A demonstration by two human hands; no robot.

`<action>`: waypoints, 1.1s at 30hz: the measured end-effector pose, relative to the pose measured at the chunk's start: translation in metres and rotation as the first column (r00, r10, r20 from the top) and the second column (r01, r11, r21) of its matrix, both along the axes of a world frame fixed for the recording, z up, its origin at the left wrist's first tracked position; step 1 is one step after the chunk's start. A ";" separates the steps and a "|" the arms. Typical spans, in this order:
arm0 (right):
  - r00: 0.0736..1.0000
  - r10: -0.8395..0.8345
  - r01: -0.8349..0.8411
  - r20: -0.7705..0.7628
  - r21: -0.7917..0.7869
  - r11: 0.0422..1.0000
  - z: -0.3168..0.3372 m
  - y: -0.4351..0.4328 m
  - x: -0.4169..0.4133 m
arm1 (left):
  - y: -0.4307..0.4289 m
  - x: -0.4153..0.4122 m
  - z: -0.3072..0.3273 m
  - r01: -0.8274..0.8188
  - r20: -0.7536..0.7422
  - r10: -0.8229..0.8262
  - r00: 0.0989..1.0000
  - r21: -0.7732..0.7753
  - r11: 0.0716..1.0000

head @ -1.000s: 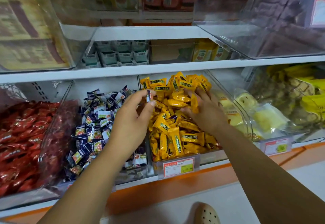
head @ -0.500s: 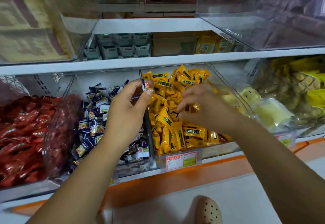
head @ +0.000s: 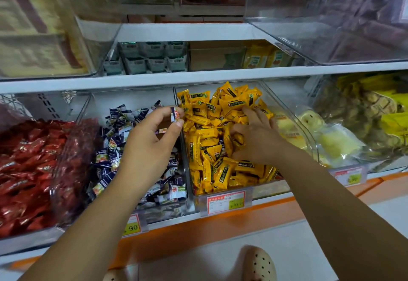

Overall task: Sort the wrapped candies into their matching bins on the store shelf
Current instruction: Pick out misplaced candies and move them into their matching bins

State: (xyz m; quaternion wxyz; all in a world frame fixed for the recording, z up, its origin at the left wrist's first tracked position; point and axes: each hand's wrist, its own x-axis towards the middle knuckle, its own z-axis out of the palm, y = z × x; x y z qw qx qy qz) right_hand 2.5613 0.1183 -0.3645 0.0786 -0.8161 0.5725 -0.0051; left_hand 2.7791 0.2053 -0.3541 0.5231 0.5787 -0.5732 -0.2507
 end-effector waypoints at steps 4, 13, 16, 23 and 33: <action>0.999 -0.005 0.006 0.032 -0.059 0.998 -0.011 0.002 0.011 | 0.003 0.000 0.000 0.013 0.057 -0.015 0.998 0.040 0.999; 0.825 0.005 0.007 0.565 -0.019 1.000 0.011 0.002 0.002 | -0.001 -0.005 0.005 0.051 0.119 -0.071 0.990 0.164 0.985; 0.699 -0.013 -0.047 0.715 0.065 0.997 0.024 0.009 0.005 | -0.001 -0.012 0.009 0.068 0.194 -0.103 0.976 0.179 0.981; 0.643 -0.113 -0.187 0.758 0.299 0.936 0.038 0.022 0.021 | -0.005 -0.029 0.006 0.039 0.325 -0.086 0.942 0.147 0.988; 0.838 -0.276 0.233 0.471 0.149 0.961 0.046 0.005 0.007 | -0.008 -0.009 0.013 -0.041 0.137 0.030 0.990 0.078 0.996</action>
